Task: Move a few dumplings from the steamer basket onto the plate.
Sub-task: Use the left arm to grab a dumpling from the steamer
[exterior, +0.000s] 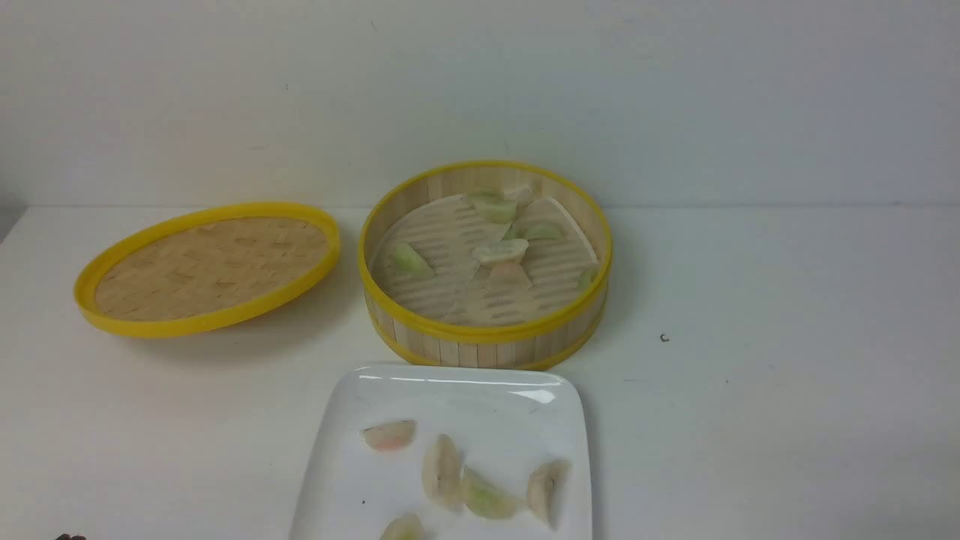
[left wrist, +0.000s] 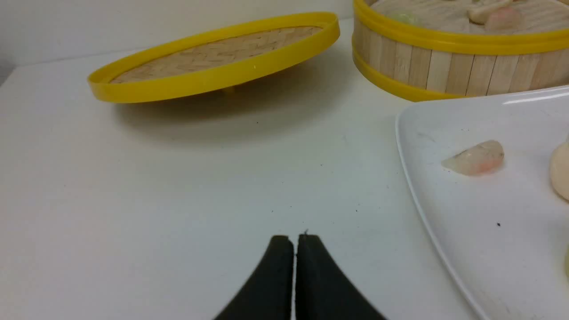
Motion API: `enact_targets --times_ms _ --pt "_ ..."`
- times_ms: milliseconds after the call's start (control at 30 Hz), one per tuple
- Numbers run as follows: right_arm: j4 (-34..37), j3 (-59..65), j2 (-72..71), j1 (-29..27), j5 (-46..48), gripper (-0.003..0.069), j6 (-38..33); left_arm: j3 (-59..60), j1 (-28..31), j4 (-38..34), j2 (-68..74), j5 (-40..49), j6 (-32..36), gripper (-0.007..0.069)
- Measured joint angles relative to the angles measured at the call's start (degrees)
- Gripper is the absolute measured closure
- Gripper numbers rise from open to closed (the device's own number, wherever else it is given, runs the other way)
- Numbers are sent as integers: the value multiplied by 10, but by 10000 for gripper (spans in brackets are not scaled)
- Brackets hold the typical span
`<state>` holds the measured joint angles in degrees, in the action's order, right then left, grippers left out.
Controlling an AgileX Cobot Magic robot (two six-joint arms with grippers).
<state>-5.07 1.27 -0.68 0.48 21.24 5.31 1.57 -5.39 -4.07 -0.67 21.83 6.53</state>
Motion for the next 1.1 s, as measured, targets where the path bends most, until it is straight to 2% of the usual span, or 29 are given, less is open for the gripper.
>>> enact_targets --times_ms 667,867,967,1000,1067,1100 --pt "0 0 0 0 0 673 0 1 0 9 0 -8 3 631" --pt "0 0 0 0 0 673 0 1 0 -64 0 -135 -42 631" --pt "0 0 0 0 0 673 1 1 0 -128 0 -259 -73 631" --pt "1 0 0 0 -1 673 2 1 0 -132 0 -267 -75 631" --pt "32 3 0 0 -34 673 24 1 0 -169 0 -383 -110 631" --pt "42 3 0 0 -37 673 31 1 0 -174 0 -402 -113 631"
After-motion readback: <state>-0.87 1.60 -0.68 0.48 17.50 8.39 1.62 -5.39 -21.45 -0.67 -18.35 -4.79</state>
